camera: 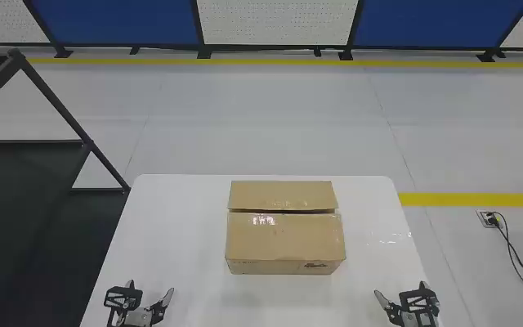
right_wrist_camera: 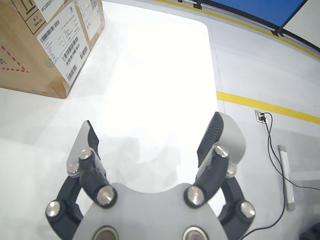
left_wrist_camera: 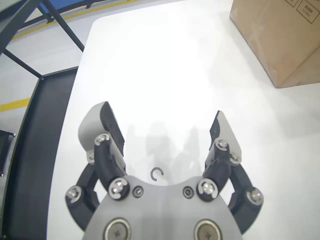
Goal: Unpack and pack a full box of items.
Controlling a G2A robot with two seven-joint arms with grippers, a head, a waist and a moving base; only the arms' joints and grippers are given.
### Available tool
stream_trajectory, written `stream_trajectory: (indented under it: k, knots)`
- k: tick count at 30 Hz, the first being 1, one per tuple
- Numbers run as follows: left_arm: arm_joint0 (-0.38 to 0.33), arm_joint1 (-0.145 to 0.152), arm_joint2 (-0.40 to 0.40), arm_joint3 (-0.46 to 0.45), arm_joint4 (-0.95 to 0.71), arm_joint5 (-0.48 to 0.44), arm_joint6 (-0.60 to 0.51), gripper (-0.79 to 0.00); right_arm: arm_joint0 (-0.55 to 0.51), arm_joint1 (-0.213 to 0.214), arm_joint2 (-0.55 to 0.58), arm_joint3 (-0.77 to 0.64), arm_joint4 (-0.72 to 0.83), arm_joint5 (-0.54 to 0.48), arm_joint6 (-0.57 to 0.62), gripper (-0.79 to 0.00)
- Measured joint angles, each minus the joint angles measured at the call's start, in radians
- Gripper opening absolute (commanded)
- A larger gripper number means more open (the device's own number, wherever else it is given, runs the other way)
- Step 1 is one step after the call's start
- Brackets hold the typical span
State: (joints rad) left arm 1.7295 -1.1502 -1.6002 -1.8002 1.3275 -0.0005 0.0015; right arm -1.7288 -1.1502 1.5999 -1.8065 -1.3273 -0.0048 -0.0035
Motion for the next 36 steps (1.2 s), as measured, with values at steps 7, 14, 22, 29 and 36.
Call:
stream_trajectory:
  k: [7,14,22,29,36]
  knots:
    - [-0.012,-0.002,-0.023,-0.017,-0.038,-0.045,0.060,0.000,0.025,0.000,0.008,-0.090,0.149,-0.136,0.082,0.000]
    - [-0.082,0.001,-0.035,-0.051,-0.032,-0.114,0.085,0.000,0.115,0.003,0.030,-0.152,0.506,-0.305,0.310,0.000]
    - [-0.088,0.001,-0.041,-0.073,-0.061,-0.156,0.081,0.000,0.167,0.010,0.065,-0.148,0.721,-0.316,0.489,0.000]
    - [-0.089,0.001,-0.040,-0.074,-0.062,-0.157,0.080,0.000,0.168,0.009,0.063,-0.146,0.721,-0.315,0.482,0.000]
    - [-0.189,0.000,-0.031,-0.057,-0.253,-0.254,-0.042,0.000,0.289,0.003,0.024,-0.053,0.975,-0.347,0.470,0.000]
